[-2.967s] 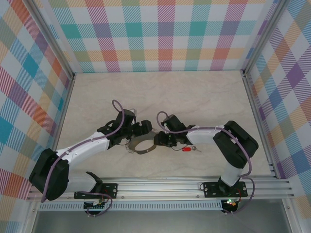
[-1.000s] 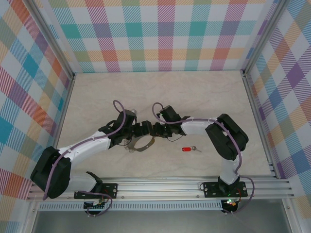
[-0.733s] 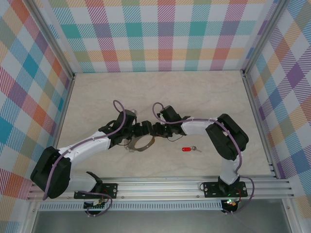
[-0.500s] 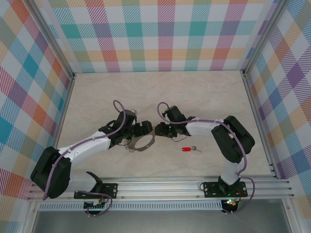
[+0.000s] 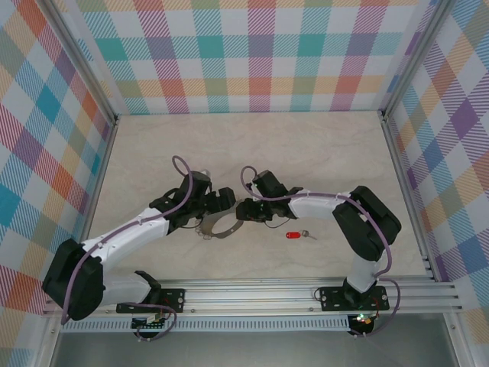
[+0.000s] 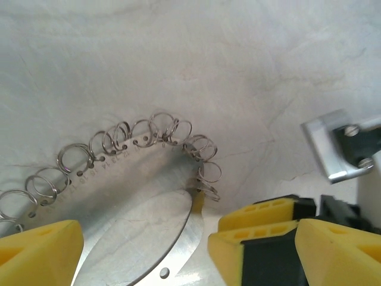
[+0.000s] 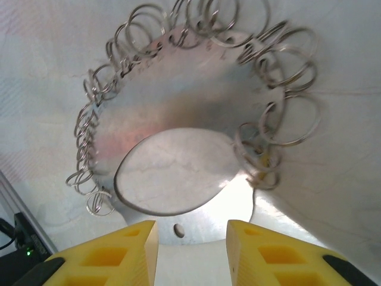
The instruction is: Put the keys on the keyring
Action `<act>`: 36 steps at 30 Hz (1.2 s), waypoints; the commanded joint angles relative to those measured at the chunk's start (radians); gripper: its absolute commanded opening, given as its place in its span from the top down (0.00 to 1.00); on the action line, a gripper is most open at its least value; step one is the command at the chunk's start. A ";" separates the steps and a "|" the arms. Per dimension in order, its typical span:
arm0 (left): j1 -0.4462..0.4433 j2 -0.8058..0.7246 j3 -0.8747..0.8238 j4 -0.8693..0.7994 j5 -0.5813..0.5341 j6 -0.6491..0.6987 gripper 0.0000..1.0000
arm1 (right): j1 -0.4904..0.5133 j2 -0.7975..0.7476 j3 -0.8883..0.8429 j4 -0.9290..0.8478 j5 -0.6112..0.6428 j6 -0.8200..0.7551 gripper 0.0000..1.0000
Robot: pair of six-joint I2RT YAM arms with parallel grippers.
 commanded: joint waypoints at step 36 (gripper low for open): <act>0.010 -0.020 0.013 -0.007 -0.007 -0.006 0.08 | -0.074 0.025 -0.048 0.079 -0.052 -0.073 0.69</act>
